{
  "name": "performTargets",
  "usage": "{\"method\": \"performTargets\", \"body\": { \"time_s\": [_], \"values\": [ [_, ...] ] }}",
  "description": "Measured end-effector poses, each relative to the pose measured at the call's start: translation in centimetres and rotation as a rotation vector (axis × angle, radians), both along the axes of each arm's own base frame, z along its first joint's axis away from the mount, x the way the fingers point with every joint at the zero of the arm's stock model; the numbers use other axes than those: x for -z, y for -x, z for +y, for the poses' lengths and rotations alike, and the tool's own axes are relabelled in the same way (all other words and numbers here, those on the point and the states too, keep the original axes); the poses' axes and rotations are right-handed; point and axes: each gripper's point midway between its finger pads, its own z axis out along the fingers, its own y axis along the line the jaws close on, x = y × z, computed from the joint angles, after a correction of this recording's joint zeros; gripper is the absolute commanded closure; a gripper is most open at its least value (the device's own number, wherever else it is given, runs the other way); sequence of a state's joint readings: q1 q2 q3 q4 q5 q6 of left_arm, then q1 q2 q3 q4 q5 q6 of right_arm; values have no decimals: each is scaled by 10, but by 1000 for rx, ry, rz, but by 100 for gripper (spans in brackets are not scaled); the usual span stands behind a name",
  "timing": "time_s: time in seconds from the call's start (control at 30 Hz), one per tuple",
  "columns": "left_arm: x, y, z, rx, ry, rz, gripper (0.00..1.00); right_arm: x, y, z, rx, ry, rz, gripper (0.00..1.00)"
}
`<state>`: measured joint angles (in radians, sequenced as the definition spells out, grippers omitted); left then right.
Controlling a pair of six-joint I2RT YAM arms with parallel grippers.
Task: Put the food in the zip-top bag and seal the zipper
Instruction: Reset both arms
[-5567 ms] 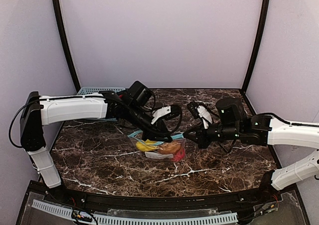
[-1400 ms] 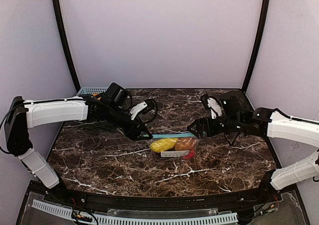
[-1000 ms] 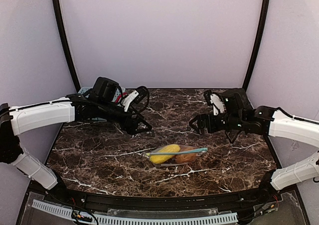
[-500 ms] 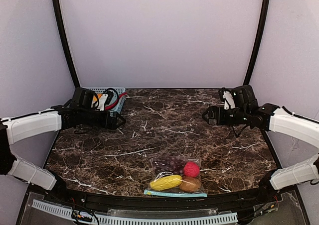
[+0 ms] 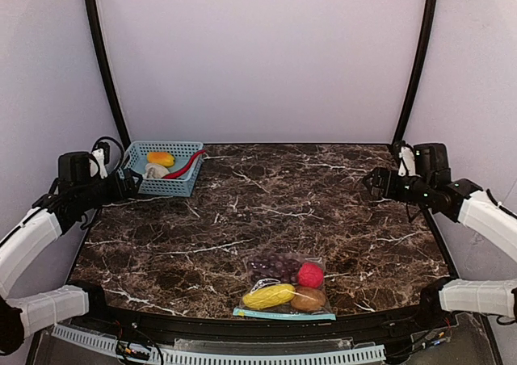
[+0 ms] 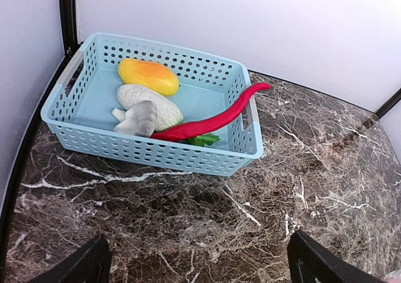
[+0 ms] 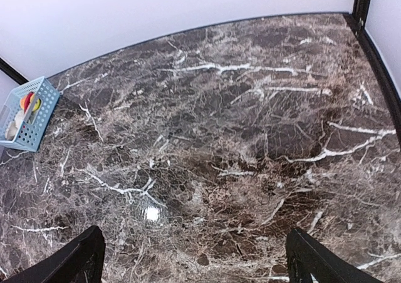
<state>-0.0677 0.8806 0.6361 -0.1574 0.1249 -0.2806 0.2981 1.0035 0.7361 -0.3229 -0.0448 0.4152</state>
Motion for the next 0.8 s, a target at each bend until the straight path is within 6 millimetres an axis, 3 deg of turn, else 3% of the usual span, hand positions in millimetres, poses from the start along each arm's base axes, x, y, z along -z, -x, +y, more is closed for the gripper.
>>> {"method": "performTargets", "body": {
  "time_s": [0.2, 0.3, 0.8],
  "values": [
    [-23, 12, 3, 9, -44, -34, 1, -48, 14, -15, 7, 40, -202, 1],
    [-23, 19, 4, 30, -86, -32, 1, -66, 22, -21, 11, 57, -294, 1],
    [-16, 30, 11, 38, -177, 3, 1, -57, 36, -34, 28, 121, -350, 1]
  ]
}}
